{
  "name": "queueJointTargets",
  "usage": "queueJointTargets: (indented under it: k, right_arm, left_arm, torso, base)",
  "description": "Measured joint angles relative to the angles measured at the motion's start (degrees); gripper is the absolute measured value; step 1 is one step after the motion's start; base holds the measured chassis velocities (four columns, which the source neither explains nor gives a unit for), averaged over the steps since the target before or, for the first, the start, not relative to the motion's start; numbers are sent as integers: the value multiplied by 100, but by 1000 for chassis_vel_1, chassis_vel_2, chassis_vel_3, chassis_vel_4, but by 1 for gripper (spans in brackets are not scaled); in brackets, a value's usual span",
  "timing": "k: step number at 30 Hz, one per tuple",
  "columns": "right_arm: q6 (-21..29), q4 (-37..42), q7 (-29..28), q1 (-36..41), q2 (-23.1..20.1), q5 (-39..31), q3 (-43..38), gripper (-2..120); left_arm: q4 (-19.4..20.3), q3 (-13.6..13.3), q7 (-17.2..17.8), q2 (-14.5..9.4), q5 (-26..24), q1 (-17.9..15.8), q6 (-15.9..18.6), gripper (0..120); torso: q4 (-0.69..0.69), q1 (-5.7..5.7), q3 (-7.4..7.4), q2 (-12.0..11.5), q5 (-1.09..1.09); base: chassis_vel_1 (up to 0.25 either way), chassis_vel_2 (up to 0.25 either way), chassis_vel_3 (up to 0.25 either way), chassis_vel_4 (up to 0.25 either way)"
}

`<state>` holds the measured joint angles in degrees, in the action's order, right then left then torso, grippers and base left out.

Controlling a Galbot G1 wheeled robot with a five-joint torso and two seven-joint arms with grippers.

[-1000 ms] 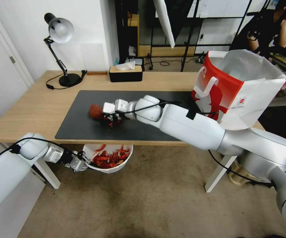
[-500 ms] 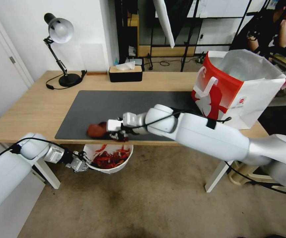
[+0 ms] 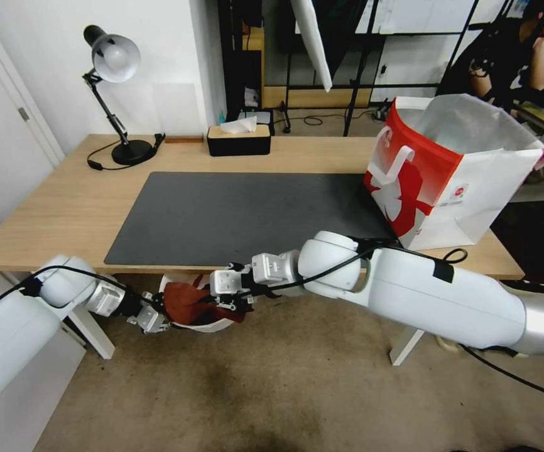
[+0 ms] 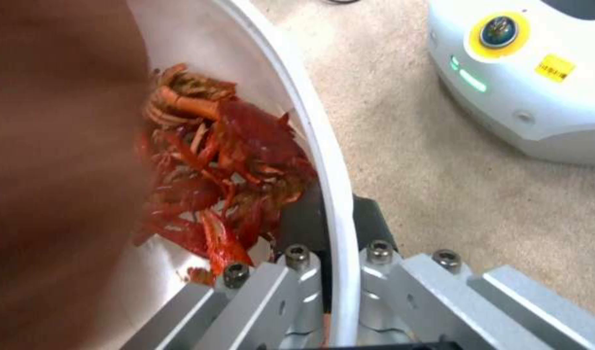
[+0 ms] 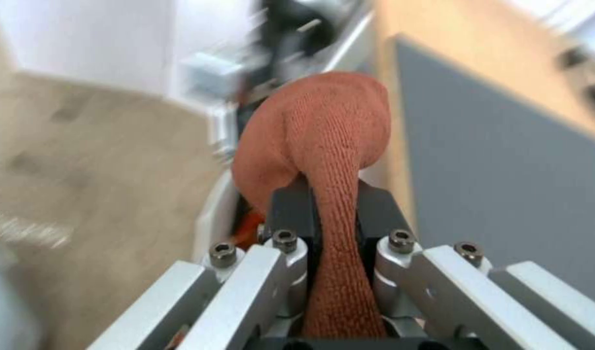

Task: Sweep shrimp from table into container with towel, then put container into takeout bag.

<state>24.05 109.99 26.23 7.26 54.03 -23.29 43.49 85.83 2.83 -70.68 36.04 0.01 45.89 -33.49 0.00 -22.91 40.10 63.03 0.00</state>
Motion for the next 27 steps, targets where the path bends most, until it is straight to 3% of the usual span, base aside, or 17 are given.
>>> queueJointTargets:
  k: [5,10,13,14,16,17,19,22,27]
  right_arm:
    - [-19,183,-313,305,-279,-7,-1072,5]
    - [11,319,-413,486,-620,-12,-1545,5]
    - [452,725,-1063,1638,-1350,55,-2773,5]
    - [452,725,-1063,1638,-1350,55,-2773,5]
    - [706,893,-1429,2372,-1586,83,-3312,5]
    - [706,893,-1429,2372,-1586,83,-3312,5]
    - [844,1007,-1925,3313,-1715,171,-4055,5]
    - [824,961,-2228,3795,-1676,282,-4386,5]
    - [650,619,-2566,4082,-1497,429,-4581,5]
  left_arm:
    - [218,4,-59,-70,7,127,24,0]
    - [372,7,-65,-137,6,199,57,0]
    - [667,-2,-75,-185,9,265,95,0]
    - [667,-2,-75,-185,9,265,95,0]
    - [784,-16,-81,-205,12,339,96,0]
    - [784,-16,-81,-205,12,339,96,0]
    - [885,-58,-94,-189,37,396,96,0]
    - [930,-109,-103,-160,45,400,96,0]
    - [975,-197,-109,-152,42,382,95,0]
  torso:
    - [1,-1,1,0,0]
    - [1,0,1,0,1]
    - [-4,-1,0,0,2]
    - [-4,-1,0,0,2]
    - [-3,-1,1,0,3]
    - [-3,-1,1,0,3]
    - [-1,0,0,0,4]
    - [-1,-1,0,0,2]
    - [0,0,0,0,1]
  base:
    - [0,0,0,0]
    - [0,0,0,0]
    - [0,0,0,0]
    - [0,0,0,0]
    - [0,0,0,0]
    - [0,0,0,0]
    - [0,0,0,0]
    - [0,0,0,0]
    - [0,0,0,0]
